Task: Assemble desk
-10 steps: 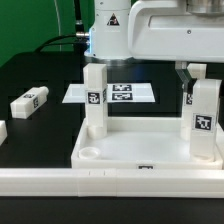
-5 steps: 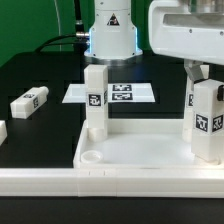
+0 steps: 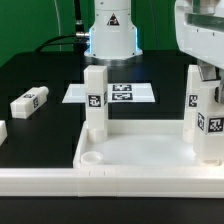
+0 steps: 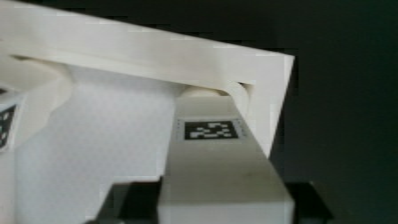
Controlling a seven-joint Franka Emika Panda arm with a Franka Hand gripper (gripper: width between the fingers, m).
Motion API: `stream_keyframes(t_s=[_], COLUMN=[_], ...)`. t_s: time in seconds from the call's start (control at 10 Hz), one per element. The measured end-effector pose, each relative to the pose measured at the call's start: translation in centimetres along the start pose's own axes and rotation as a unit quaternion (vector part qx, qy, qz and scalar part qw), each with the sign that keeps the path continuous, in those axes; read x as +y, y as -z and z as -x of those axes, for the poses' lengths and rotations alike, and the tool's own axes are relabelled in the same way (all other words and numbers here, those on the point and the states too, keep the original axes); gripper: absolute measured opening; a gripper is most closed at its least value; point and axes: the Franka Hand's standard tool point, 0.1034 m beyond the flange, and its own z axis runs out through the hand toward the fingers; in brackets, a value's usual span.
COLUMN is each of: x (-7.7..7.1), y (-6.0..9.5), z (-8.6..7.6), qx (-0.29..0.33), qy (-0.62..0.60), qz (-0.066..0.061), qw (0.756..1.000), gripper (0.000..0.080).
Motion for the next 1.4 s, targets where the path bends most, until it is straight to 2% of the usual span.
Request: stream_keyframes(t_s=[0.1, 0.3, 0.4, 0.8, 1.4], x=[0.02, -0.07, -0.17, -0.19, -0.18], y=[-0.04, 0.18, 0.29, 0.28, 0.24], z=[-0.01, -0.23, -0.17, -0.16, -0.38], qx=[0.000, -0.001, -0.001, 0.003, 0.002], qy=[0.009, 0.049, 0.083, 0.286, 0.497], qz=[0.000, 0.005, 0.005, 0.006, 0.007], qw=[1.000, 0.999, 0.997, 0.958, 0.868], gripper=[0.0366, 0.0618, 0.0639, 0.0649, 0.0649])
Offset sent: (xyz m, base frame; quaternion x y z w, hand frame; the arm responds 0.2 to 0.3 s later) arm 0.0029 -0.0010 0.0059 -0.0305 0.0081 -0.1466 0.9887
